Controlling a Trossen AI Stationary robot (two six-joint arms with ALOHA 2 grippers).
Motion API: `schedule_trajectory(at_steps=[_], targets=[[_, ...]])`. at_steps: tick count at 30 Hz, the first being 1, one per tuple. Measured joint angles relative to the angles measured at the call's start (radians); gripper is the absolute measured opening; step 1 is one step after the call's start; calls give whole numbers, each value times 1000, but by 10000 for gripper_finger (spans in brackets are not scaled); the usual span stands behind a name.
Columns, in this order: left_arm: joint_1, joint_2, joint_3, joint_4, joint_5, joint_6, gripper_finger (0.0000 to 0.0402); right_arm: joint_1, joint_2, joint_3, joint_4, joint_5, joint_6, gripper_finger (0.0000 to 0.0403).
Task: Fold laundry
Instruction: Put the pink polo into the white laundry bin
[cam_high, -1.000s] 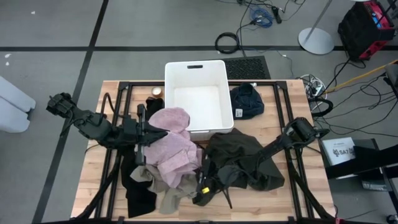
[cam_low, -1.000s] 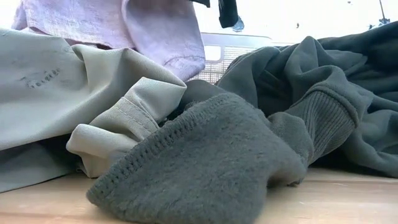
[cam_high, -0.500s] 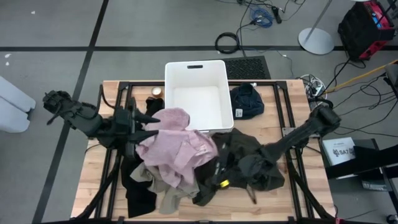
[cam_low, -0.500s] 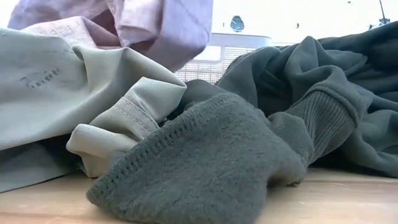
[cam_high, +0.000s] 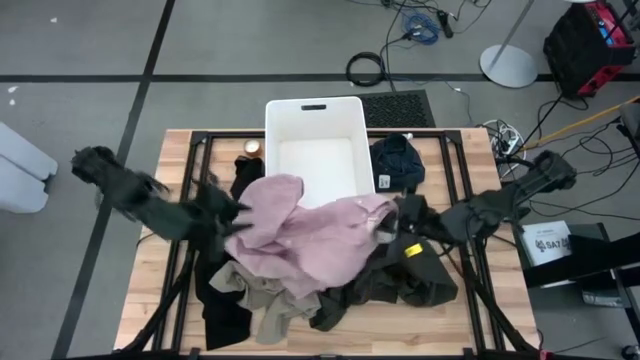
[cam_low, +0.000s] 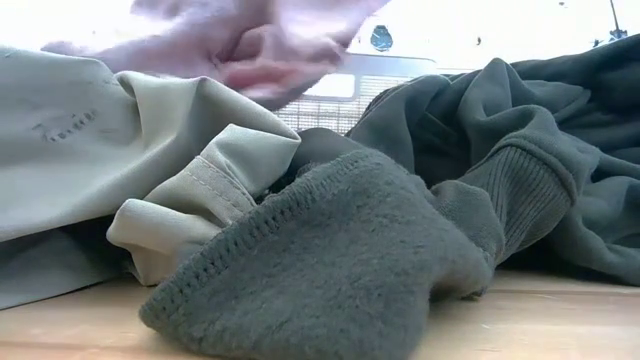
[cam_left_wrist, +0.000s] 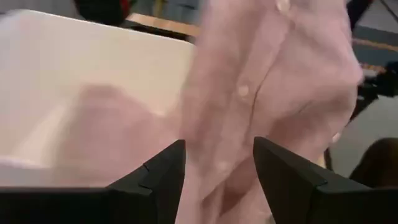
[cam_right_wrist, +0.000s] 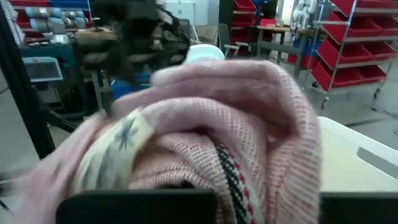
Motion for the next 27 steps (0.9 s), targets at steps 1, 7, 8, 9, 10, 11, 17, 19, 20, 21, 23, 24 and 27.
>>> schedule_trajectory(at_steps=[1, 7, 8, 9, 10, 11, 17, 19, 20, 21, 23, 24, 27], targets=[[-12, 17, -38, 99, 4, 34, 198, -4, -8, 0, -25, 0, 13, 0], [-66, 247, -158, 740, 72, 451, 198, -34, -22, 0, -121, -4, 89, 0], [-73, 291, -154, 789, 72, 525, 198, -40, -22, 0, -126, -5, 91, 0], [-81, 337, -144, 836, 67, 597, 198, -45, -22, 0, -129, -6, 95, 0], [-85, 378, -134, 894, 58, 655, 198, -51, -22, 0, -135, -6, 102, 0], [-86, 416, -125, 953, 56, 704, 198, -59, -22, 0, -141, -6, 107, 0], [-39, 602, -72, 1064, 89, 742, 198, -106, -22, 0, -147, -10, 110, 0], [-31, 652, -51, 1063, 90, 773, 198, -120, -22, 0, -151, -14, 110, 0], [-30, 673, -39, 1067, 89, 804, 198, -128, -22, 0, -150, -14, 110, 0], [-29, 693, -25, 1071, 73, 841, 198, -136, -22, 0, -149, -15, 110, 0], [-23, 739, 4, 1074, 46, 918, 198, -145, -22, 0, -149, -14, 111, 0], [-16, 761, 16, 1071, 40, 952, 198, -148, -22, 0, -149, -15, 114, 0], [11, 829, 43, 1059, 5, 1014, 198, -158, -22, 0, -150, -38, 145, 0]])
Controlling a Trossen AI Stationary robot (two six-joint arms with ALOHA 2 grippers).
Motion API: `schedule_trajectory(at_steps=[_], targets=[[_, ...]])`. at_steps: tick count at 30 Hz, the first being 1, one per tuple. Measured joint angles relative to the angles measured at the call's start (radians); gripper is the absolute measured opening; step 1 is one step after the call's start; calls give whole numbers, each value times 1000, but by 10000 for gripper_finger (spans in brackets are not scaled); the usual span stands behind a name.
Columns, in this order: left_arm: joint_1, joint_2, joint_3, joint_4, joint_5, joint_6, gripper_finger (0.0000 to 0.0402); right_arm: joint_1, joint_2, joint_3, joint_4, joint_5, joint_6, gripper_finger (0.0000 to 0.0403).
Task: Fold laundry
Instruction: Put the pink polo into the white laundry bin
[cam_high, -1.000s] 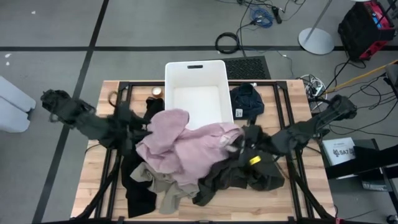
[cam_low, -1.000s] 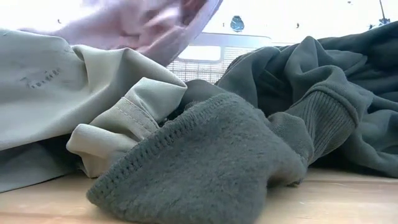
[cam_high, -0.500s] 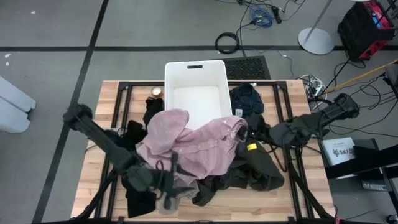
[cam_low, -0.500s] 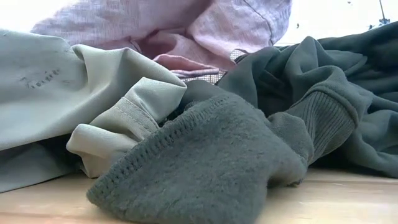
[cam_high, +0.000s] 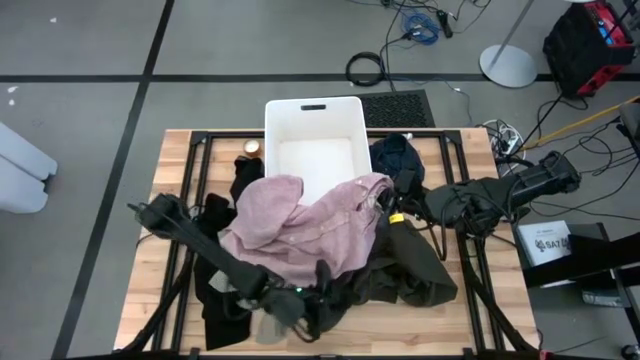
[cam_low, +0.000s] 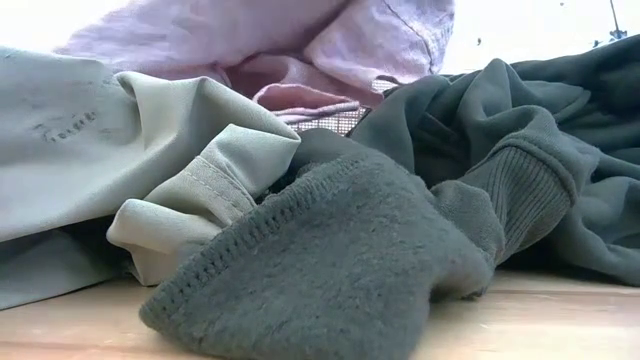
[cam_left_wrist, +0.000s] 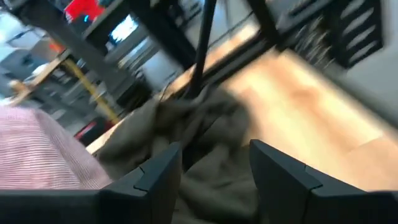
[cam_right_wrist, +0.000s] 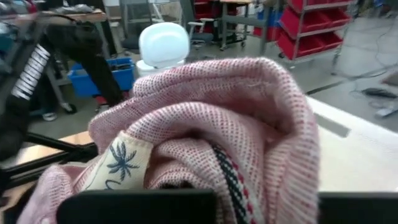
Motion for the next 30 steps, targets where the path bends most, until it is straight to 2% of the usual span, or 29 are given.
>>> schedule_trajectory(at_steps=[7, 11, 20, 26, 30], targets=[[49, 93, 44, -123, -251, 124, 198, -4, 0, 0, 0, -56, 57, 0], [65, 113, 47, -135, -330, 130, 198, -4, 0, 0, 0, -56, 70, 0], [92, 153, 47, -235, -296, 128, 198, -4, 0, 0, -29, -58, 70, 0], [120, 161, 47, -234, -287, 108, 197, -4, 0, 0, -50, -58, 71, 0], [135, 161, 46, -224, -329, 102, 168, -4, 0, 0, -67, -77, 94, 0]])
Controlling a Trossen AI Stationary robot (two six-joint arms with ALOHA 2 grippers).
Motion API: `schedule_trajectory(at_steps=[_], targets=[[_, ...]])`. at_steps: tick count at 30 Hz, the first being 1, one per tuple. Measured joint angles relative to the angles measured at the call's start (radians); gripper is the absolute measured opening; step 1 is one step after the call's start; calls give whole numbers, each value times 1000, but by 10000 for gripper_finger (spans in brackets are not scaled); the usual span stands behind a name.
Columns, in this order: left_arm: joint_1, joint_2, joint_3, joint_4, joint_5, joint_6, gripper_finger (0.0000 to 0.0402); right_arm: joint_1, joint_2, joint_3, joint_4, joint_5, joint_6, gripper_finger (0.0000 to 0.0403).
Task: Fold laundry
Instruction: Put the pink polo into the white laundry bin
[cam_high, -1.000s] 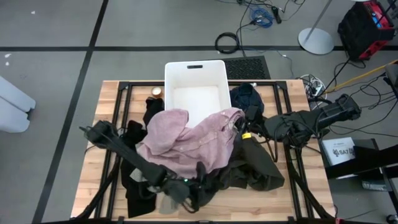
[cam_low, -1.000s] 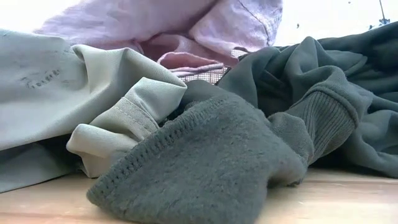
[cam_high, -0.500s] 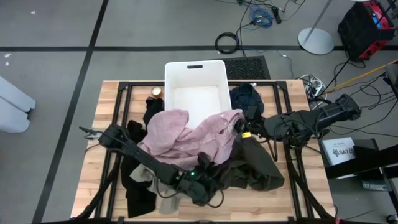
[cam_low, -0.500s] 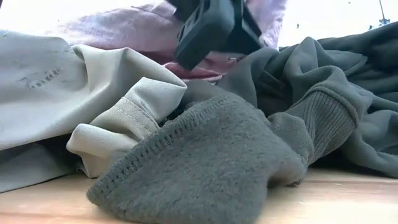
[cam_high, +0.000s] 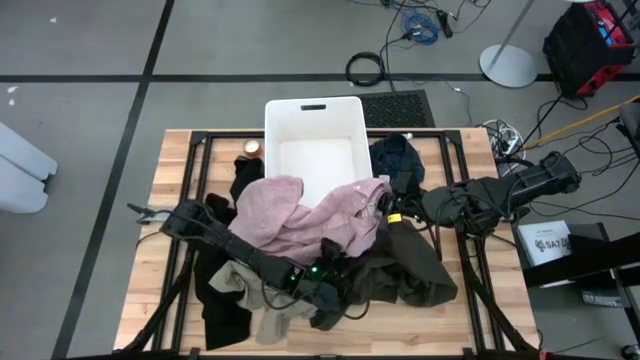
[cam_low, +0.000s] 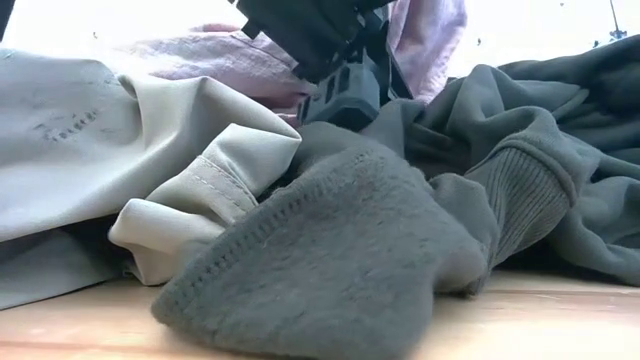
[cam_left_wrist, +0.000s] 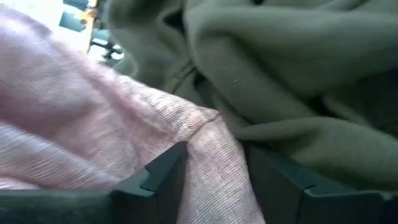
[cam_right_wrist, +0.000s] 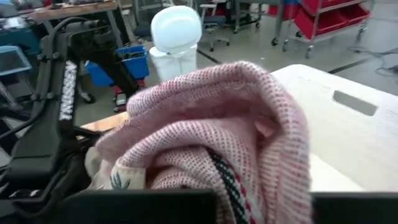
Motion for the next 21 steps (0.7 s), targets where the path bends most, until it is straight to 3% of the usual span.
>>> schedule_trajectory(at_steps=[9, 12, 21], targets=[[-16, -2, 2, 5, -45, 8, 18, 2, 0, 0, -5, -5, 1, 0], [-54, -3, 34, 3, -120, 63, 13, 2, 0, 0, -32, -4, 1, 0], [-186, -5, 207, -9, -515, 424, 15, 4, 0, 0, -73, -5, 2, 0]])
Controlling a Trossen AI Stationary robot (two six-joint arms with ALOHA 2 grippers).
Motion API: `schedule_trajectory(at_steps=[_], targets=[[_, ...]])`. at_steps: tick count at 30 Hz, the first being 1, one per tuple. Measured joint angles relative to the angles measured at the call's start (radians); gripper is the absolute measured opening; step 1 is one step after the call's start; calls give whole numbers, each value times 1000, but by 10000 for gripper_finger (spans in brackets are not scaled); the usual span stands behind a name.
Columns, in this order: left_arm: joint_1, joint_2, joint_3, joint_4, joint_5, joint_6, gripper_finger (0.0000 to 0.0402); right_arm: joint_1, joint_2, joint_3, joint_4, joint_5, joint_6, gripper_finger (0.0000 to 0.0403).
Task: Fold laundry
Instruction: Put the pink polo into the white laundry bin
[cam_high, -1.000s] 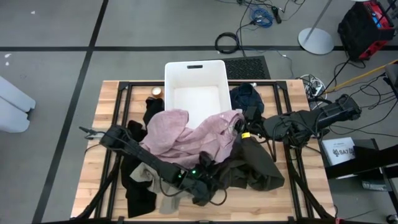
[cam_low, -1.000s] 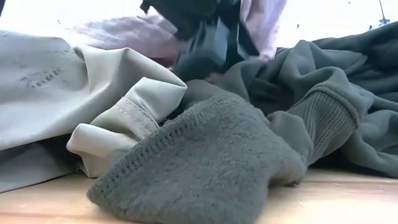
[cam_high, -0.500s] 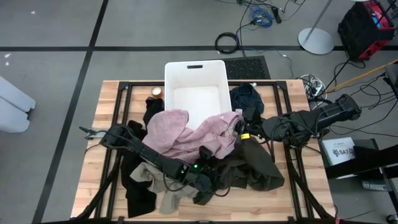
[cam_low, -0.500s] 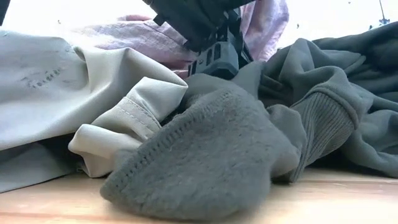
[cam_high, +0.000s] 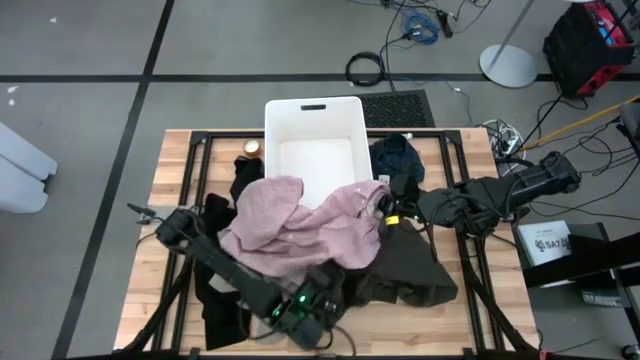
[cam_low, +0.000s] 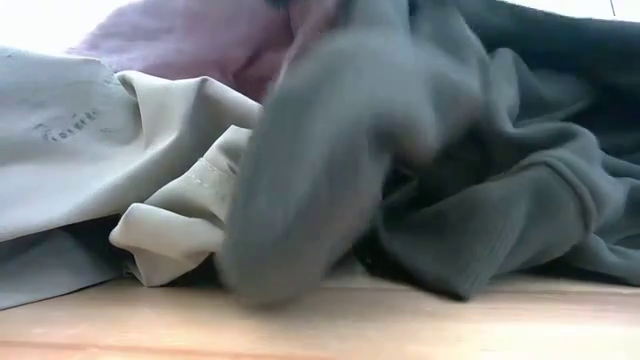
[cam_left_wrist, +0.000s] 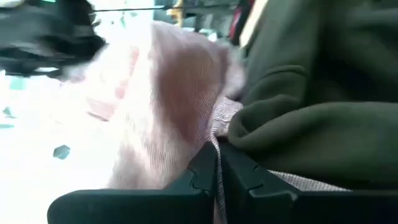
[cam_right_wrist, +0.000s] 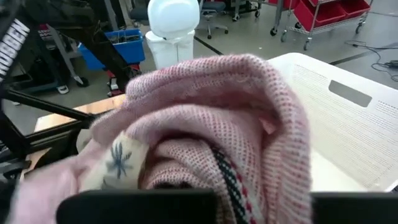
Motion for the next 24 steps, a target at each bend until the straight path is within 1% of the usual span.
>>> schedule_trajectory(at_steps=[2, 4, 7, 10, 11, 12, 13, 16, 17, 18, 19, 21, 24], targets=[[-17, -1, 33, 0, -47, 22, 15, 5, 0, 0, 0, -10, 0, 0], [-29, -18, 41, -1, -54, -8, 15, 5, 0, 0, 0, -40, 3, 0], [-48, -54, 42, -25, 6, -110, 15, 11, 0, 0, -9, -90, 33, 0], [-71, -106, 42, -106, 115, -213, 12, 21, 0, 0, -22, -131, 65, 0], [-76, -130, 42, -161, 166, -280, 9, 27, 0, 0, -30, -150, 80, 0], [-80, -161, 42, -240, 240, -378, 7, 31, 0, 0, -45, -171, 96, 0], [-80, -200, 42, -345, 341, -503, 6, 35, 0, 0, -61, -191, 116, 0], [-45, -326, 43, -629, 736, -915, 6, 51, 0, 0, -127, -228, 178, 0], [-25, -364, 43, -711, 852, -1017, 6, 55, 0, 0, -148, -236, 194, 0], [-7, -396, 43, -782, 945, -1099, 6, 58, 0, 0, -167, -238, 208, 0], [7, -421, 43, -841, 1010, -1157, 6, 62, 0, 0, -187, -239, 220, 0], [22, -458, 43, -932, 1084, -1214, 6, 70, 0, 0, -211, -246, 239, 0], [28, -500, 43, -1029, 1105, -1229, 6, 71, 2, 0, -223, -283, 251, 0]])
